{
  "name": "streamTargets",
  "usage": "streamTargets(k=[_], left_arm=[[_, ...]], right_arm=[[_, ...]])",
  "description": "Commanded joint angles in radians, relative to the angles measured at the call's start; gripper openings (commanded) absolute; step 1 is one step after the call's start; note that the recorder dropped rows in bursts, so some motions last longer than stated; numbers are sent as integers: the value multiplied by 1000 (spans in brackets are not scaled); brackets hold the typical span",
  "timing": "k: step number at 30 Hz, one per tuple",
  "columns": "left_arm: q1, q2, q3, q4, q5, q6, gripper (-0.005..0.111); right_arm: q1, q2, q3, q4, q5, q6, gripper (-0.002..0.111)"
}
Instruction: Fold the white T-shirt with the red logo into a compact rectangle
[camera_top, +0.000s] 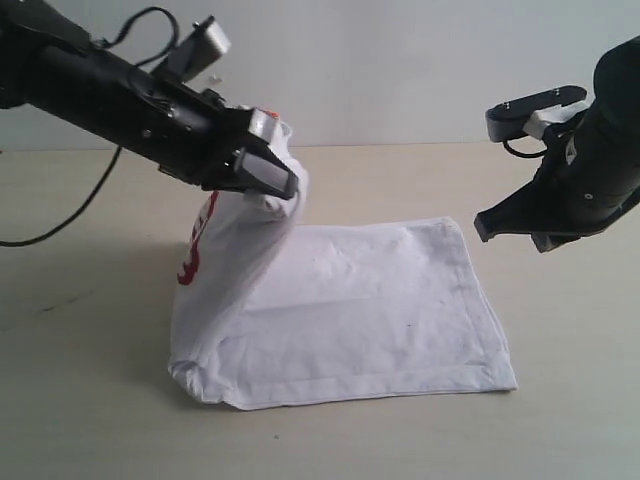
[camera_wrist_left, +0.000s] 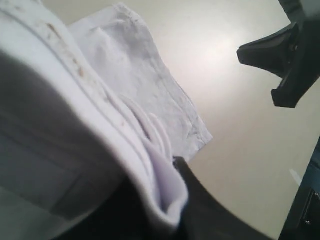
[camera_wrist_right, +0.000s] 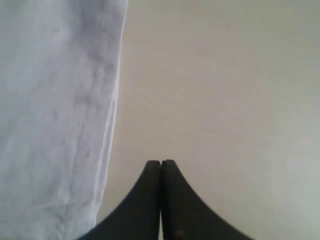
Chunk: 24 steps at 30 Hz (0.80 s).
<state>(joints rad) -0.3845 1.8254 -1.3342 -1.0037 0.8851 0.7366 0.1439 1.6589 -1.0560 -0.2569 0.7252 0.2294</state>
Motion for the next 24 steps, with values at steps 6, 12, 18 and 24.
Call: streamTargets(k=[6,12,18,24], left_arm=[[-144,91,-42,-112,-108,-15,0],[-163,96,-119,-92,-96,-60,0],[-173,105,-167,-85,-77,-91,0],[-185,129,-196,-73,-73,-91,0]], right_arm=[[-4,-26,4,-2,48,-1,0],[-4,17,4,116,92,-128,0],[-4,91,4,148,74,-151,0],[-4,163,4,185,-8,-149,0]])
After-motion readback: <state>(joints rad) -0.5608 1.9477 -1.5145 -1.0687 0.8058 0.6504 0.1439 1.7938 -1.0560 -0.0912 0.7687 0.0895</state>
